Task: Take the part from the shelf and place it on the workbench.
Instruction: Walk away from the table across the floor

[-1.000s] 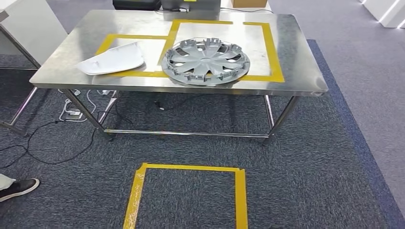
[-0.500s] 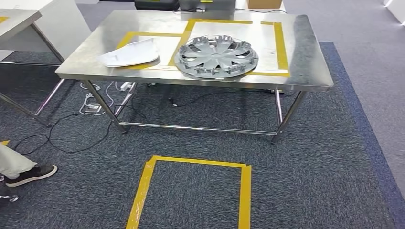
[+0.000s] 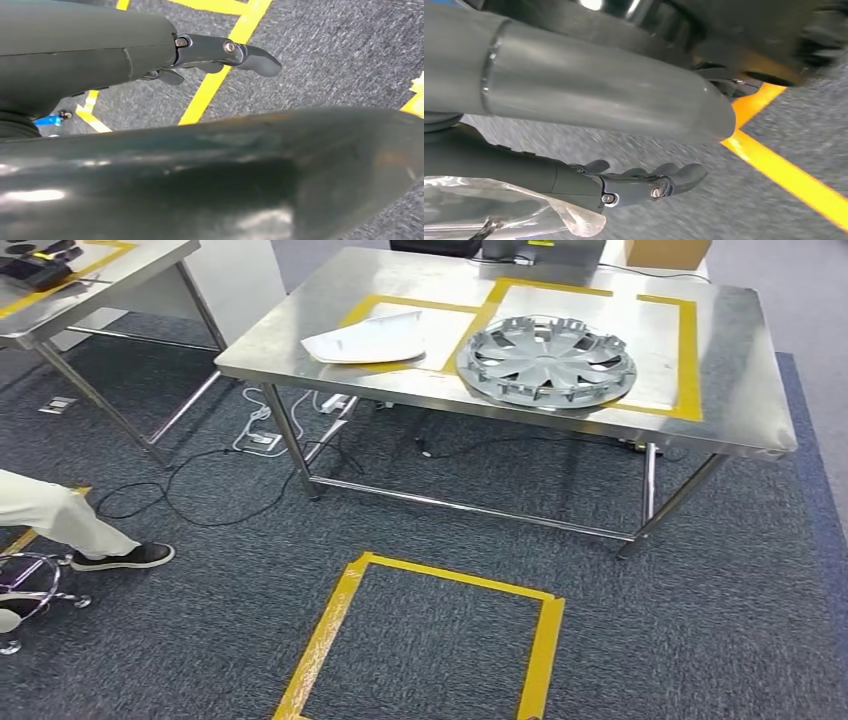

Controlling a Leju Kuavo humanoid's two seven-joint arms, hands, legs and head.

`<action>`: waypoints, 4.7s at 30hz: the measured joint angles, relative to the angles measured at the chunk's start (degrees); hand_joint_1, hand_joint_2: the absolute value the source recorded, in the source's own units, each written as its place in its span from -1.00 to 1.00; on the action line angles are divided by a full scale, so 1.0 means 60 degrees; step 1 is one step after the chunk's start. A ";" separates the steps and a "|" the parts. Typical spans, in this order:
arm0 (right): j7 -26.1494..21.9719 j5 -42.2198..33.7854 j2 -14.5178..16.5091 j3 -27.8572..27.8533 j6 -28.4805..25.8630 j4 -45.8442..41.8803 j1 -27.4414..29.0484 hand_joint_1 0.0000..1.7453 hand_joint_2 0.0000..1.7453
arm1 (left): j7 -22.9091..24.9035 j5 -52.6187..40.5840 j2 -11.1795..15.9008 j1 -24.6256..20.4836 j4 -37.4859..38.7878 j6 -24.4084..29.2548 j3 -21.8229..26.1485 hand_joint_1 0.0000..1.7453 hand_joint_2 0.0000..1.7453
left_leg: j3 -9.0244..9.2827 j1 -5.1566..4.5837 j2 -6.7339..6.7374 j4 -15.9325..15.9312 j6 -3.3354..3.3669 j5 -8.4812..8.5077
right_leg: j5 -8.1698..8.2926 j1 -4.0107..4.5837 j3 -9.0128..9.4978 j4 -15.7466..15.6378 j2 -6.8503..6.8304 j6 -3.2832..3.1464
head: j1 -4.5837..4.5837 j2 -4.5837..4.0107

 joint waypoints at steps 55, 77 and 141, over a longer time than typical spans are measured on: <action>-0.1102 -0.1211 0.0365 -0.1946 -0.0707 0.0018 0.0045 -1.00 -1.00 | -0.1162 -0.0647 -0.0205 0.0140 0.0000 0.0530 -0.0161 -1.00 -1.00 | -0.0255 -0.0005 0.0870 0.0172 -0.0080 -0.0050 | -0.0442 -0.0040 0.0297 -0.0399 -0.1073 0.0070 | -0.0146 0.0000; -0.1197 -0.0930 0.0383 -0.1944 -0.0561 0.0026 0.0115 -1.00 -1.00 | -0.0413 -0.0617 -0.0250 0.0141 0.0000 0.0677 0.0037 -1.00 -1.00 | -0.1229 0.0120 0.0600 0.2278 -0.0523 -0.0685 | 0.0037 -0.0072 0.0307 -0.0744 -0.0983 -0.0318 | -0.0212 0.0000; -0.1148 -0.0171 0.0352 -0.1893 -0.0017 0.0051 0.0133 -1.00 -1.00 | 0.0219 -0.0569 -0.0055 -0.0128 0.0000 0.1123 0.0411 -1.00 -1.00 | -0.0334 -0.0031 0.1237 0.0694 -0.0368 -0.0281 | 0.0103 -0.0028 0.0042 -0.0557 -0.1290 -0.0259 | -0.0125 0.0000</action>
